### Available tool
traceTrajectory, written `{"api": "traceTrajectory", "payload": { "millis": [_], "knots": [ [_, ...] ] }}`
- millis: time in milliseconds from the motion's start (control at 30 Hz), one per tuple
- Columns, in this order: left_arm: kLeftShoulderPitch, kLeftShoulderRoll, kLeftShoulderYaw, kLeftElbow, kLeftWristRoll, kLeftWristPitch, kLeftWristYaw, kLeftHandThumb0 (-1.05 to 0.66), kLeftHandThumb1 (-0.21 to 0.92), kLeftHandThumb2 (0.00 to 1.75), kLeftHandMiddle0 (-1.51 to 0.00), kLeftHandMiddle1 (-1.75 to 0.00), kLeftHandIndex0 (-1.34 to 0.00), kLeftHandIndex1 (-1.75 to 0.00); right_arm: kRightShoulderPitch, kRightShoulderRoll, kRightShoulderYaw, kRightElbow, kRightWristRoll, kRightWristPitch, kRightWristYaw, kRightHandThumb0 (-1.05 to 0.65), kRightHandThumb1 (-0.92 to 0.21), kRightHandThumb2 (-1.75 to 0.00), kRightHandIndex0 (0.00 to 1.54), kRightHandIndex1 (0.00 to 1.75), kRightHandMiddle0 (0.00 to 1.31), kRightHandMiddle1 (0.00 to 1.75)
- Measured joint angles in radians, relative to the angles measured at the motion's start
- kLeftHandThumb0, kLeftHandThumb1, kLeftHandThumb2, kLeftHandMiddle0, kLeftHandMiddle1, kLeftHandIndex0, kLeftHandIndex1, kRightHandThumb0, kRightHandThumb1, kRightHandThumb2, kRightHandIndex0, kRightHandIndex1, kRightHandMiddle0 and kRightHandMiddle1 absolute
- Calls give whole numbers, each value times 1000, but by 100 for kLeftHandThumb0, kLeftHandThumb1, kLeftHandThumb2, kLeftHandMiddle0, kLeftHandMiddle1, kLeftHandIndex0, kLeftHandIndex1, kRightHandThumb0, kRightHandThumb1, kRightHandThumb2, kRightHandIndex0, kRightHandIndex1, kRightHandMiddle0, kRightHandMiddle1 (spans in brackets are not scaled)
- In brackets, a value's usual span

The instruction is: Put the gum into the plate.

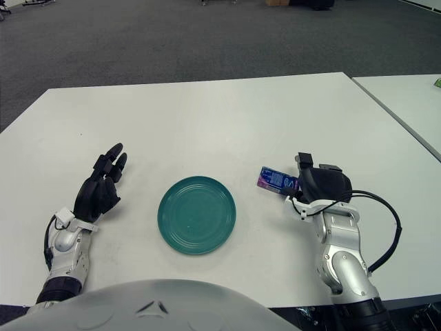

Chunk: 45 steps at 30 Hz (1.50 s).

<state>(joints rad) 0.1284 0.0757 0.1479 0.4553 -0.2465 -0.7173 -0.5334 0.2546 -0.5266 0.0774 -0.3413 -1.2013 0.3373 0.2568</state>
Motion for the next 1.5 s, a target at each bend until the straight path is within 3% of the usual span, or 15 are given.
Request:
{"api": "traceTrajectory", "payload": {
  "millis": [500, 1033, 1500],
  "knots": [
    [47, -32, -25, -93, -25, 41, 4, -95, 92, 89, -26, -3, 0, -65, -7, 2, 21, 0, -7, -1, 19, -91, -92, -66, 44, 0, 0, 67],
    [117, -71, -44, -202, -37, 177, 60, -93, 92, 92, -34, -4, 0, -62, -20, -3, 56, -9, -42, -19, 73, -93, -92, -71, 47, 1, 0, 60],
    [115, -70, -41, -198, -40, 185, 63, -93, 92, 93, -34, -3, 0, -58, -53, 7, 101, 8, -77, -20, 79, -92, -92, -70, 45, 0, 0, 56]
  ]
}}
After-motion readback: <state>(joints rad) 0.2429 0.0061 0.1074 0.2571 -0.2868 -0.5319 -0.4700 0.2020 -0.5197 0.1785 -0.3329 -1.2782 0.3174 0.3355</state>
